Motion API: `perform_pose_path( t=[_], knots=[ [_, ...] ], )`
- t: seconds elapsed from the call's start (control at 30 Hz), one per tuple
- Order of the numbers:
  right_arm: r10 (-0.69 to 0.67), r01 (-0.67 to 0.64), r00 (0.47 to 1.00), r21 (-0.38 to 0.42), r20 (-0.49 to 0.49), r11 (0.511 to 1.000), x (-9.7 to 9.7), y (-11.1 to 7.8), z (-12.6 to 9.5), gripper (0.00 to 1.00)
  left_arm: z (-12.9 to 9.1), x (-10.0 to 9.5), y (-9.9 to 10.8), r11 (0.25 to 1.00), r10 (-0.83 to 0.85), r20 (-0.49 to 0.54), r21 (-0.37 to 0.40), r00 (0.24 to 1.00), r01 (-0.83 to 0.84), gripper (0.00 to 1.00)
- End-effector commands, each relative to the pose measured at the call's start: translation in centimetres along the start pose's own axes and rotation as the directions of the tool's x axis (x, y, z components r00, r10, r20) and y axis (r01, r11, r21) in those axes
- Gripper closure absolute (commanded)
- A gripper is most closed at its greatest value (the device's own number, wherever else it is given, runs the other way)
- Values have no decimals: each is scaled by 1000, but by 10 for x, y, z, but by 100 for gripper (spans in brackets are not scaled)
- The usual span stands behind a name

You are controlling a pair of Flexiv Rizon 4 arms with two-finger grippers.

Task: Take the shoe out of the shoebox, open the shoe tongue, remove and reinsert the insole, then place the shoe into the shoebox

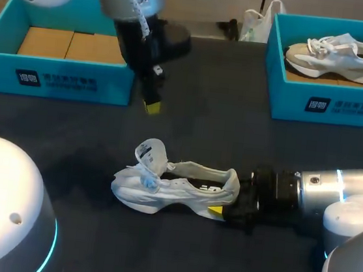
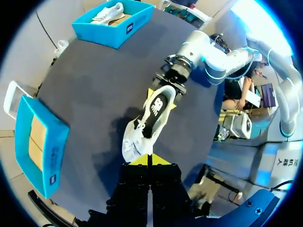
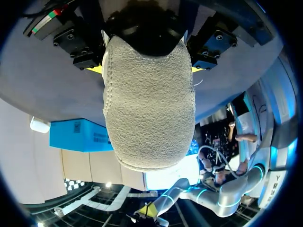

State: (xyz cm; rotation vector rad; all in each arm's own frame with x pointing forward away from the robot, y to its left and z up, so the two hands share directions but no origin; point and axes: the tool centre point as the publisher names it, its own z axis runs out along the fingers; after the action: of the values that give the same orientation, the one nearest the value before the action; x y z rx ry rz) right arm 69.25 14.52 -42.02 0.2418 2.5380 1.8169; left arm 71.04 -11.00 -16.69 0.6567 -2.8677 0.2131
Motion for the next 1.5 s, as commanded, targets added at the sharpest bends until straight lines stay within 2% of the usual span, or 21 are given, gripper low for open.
perform_pose_path(
  t=[0.03,0.2,0.27,0.7,0.73,0.8,0.83,0.93,1.33,1.5],
  knots=[
    [1,-1,1000,5,1,1000,0,1,0,100,11,8,-10,996,81,19,39,997,-82,100],
    [1,-1,1000,5,1,1000,0,1,0,100,38,24,-28,983,174,4,56,985,-174,100],
    [1,-1,1000,5,1,1000,0,1,0,100,50,26,-39,970,244,-86,44,966,-241,100],
    [1,-1,1000,5,1,1000,0,1,0,100,50,26,-39,970,244,-86,44,966,-241,100],
    [1,-1,1000,5,1,1000,0,1,0,100,61,26,-45,963,269,-86,25,959,-268,100],
    [1,-1,1000,5,1,1000,0,1,0,100,70,30,-47,949,316,-83,11,945,-316,100],
    [1,-1,1000,5,1,1000,0,1,0,100,77,32,-49,939,343,-52,-4,938,-344,100],
    [1,-1,1000,5,1,1000,0,1,0,100,86,29,-57,916,396,-141,-3,907,-401,100],
    [1,-1,1000,5,1,1000,0,1,0,100,87,26,-59,925,375,-139,-12,916,-381,100],
    [1,-1,1000,5,1,1000,0,1,0,100,110,29,-62,908,412,-123,-26,903,-418,100]
  ],
)
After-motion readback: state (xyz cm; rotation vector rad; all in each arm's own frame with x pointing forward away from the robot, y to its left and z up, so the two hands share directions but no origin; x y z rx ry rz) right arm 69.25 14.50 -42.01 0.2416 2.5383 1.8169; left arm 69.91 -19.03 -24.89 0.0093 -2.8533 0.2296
